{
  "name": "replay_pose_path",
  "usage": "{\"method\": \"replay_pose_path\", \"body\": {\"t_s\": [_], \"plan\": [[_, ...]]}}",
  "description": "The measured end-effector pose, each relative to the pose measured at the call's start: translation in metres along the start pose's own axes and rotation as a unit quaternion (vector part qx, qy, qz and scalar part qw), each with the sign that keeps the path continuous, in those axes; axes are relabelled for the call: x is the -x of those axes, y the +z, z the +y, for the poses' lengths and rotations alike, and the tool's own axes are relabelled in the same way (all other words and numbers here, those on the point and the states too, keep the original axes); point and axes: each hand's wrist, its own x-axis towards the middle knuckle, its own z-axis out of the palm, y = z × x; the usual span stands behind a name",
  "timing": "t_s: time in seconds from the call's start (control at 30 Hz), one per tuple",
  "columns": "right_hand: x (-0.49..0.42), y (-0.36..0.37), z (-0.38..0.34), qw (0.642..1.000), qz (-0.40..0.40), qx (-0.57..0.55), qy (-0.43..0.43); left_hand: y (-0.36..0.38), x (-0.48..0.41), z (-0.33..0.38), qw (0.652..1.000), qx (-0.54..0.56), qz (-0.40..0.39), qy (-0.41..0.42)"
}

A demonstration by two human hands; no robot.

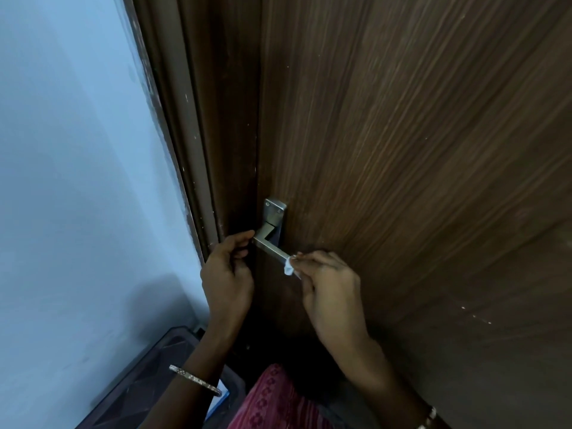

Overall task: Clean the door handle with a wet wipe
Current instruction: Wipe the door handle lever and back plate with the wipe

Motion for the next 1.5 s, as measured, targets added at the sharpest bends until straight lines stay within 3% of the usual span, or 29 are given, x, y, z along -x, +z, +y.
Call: {"method": "replay_pose_path", "body": {"t_s": [0.23, 0.33, 0.43, 0.5, 0.53, 0.63, 0.7, 0.8, 0.87, 1.03, 1.17, 1.27, 1.5], "plan": [[-0.041, 0.024, -0.025, 0.999, -0.027, -0.025, -0.023, -0.003, 0.001, 0.001, 1.000, 0.022, -0.015, -0.008], [-0.032, 0.018, -0.009, 0.994, -0.029, -0.098, 0.040, -0.003, 0.002, 0.002, 1.000, 0.021, -0.016, -0.005], [-0.012, 0.009, 0.017, 0.966, 0.009, -0.220, 0.133, -0.005, 0.002, 0.001, 1.000, 0.019, -0.015, 0.005], [0.000, 0.005, 0.029, 0.916, -0.001, -0.348, 0.201, -0.005, 0.002, 0.000, 1.000, 0.020, -0.017, 0.009], [0.004, 0.005, 0.033, 0.868, -0.015, -0.434, 0.241, -0.006, 0.001, -0.001, 1.000, 0.021, -0.018, 0.009], [0.010, 0.009, 0.038, 0.641, -0.044, -0.657, 0.395, -0.005, 0.000, -0.003, 1.000, 0.021, -0.020, 0.005], [0.009, 0.014, 0.036, 0.520, -0.064, -0.718, 0.458, -0.004, 0.000, -0.005, 1.000, 0.019, -0.020, 0.005], [0.003, 0.019, 0.031, 0.370, -0.082, -0.798, 0.470, -0.004, -0.002, -0.006, 1.000, 0.013, -0.022, 0.010], [-0.001, 0.021, 0.028, 0.310, -0.088, -0.824, 0.466, -0.004, -0.003, -0.006, 1.000, 0.008, -0.019, 0.017], [-0.020, 0.041, 0.016, 0.225, -0.119, -0.833, 0.490, -0.006, -0.004, -0.006, 0.999, -0.016, -0.005, 0.040], [-0.041, 0.058, 0.001, 0.201, -0.117, -0.827, 0.511, -0.007, -0.004, -0.005, 0.999, -0.010, -0.004, 0.046], [-0.042, 0.059, -0.002, 0.209, -0.117, -0.829, 0.506, -0.006, -0.003, -0.007, 0.999, 0.000, -0.001, 0.040], [-0.009, 0.040, 0.027, 0.154, -0.116, -0.850, 0.491, -0.003, 0.002, -0.015, 1.000, -0.008, -0.010, 0.011]]}}
